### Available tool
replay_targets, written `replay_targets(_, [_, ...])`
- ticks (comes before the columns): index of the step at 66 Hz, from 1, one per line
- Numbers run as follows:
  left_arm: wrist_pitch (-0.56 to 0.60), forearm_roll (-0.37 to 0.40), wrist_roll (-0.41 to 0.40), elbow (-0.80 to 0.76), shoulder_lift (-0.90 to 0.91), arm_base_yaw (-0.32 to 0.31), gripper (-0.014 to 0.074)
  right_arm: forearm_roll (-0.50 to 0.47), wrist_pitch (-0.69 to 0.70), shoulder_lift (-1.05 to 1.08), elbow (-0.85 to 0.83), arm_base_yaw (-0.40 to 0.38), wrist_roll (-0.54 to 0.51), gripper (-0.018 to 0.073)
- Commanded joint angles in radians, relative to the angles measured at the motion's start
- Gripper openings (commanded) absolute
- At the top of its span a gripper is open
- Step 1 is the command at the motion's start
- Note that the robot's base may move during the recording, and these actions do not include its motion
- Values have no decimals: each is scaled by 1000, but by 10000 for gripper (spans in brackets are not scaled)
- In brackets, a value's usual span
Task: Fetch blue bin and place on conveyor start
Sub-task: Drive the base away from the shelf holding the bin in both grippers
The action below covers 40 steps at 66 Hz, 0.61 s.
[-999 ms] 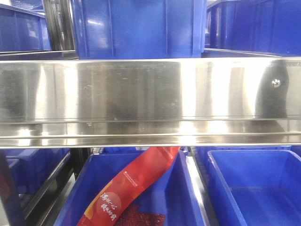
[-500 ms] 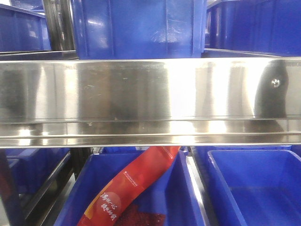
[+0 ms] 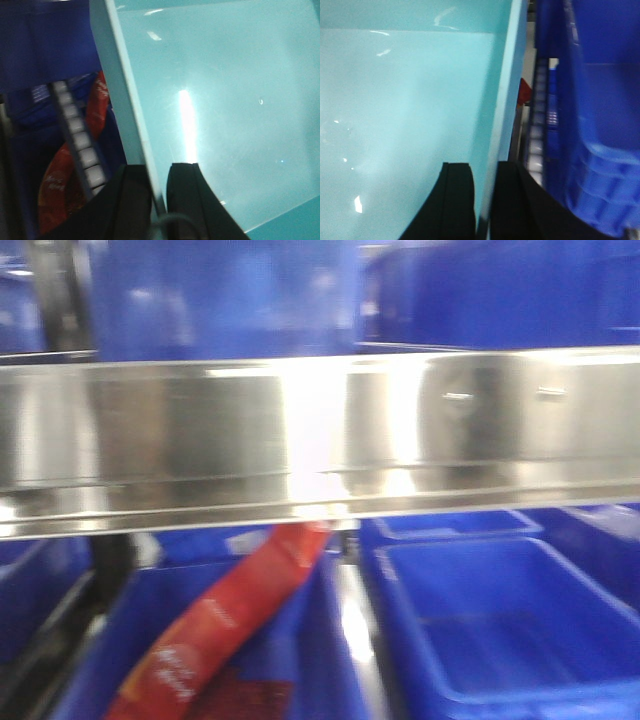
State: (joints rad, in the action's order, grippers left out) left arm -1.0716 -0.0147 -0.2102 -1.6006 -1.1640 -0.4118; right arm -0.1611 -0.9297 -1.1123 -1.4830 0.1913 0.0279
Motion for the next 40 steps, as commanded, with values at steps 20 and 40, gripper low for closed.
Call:
replay_targets(20, [13,-90,23,-4,13,6,-111,51,32,16,-5,-8,-18,-151])
replay_targets(40, [13,-90,23,-4,13,6,-111,51,32,16,-5,-8,-18,-151])
